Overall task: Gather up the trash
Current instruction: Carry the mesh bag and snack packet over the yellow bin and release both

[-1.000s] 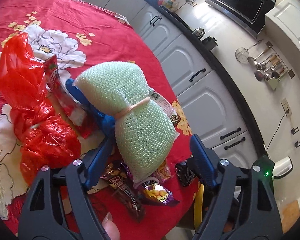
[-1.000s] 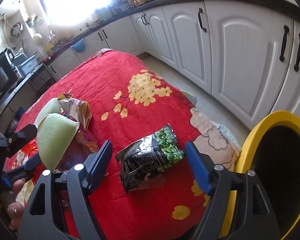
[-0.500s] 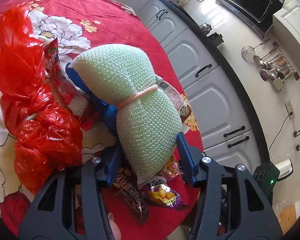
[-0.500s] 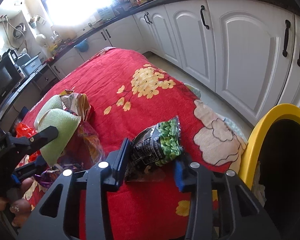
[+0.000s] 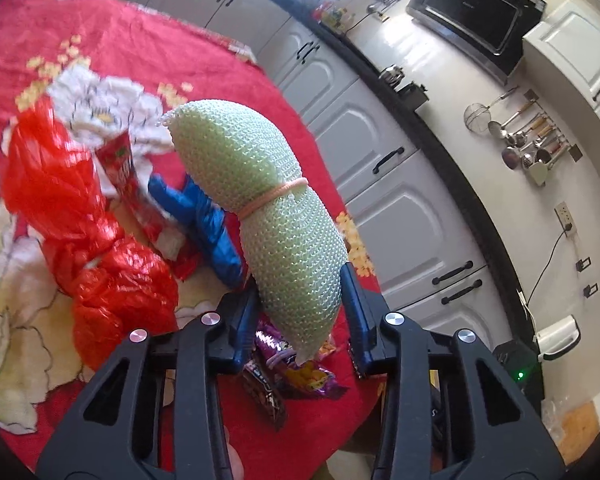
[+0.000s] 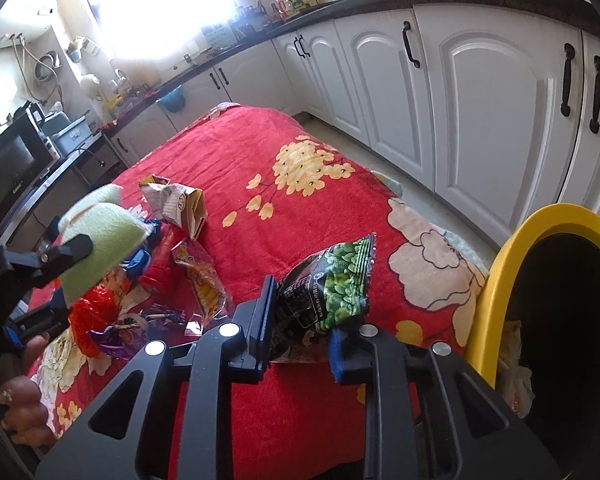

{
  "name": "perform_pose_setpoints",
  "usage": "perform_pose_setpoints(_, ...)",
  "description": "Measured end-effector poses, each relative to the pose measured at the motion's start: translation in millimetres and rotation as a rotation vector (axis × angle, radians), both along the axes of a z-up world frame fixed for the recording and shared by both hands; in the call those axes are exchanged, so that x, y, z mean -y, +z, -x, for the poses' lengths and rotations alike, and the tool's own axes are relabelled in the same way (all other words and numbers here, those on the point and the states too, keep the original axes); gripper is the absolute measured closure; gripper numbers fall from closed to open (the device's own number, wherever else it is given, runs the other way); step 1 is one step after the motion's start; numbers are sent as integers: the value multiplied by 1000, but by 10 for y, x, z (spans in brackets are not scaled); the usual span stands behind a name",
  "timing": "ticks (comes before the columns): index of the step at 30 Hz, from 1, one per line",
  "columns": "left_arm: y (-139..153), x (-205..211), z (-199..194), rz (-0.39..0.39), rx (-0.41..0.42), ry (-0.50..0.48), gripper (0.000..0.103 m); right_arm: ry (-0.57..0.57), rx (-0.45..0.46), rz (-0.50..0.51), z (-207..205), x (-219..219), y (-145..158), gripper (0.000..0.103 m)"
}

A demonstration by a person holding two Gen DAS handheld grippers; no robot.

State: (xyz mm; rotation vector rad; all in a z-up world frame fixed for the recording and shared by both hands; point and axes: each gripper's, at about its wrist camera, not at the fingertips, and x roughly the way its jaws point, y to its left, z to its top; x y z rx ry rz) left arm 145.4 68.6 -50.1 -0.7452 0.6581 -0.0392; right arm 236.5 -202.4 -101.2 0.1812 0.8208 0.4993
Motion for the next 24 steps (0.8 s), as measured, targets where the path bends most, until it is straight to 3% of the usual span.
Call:
perform_pose_setpoints(10,283,246,80,-101,75,-45,73,5,34,-29,152,118,155,82)
perform_pose_setpoints(24,379,642,156,-182,118,-129,73,-38,94,-52,314,525,441,82)
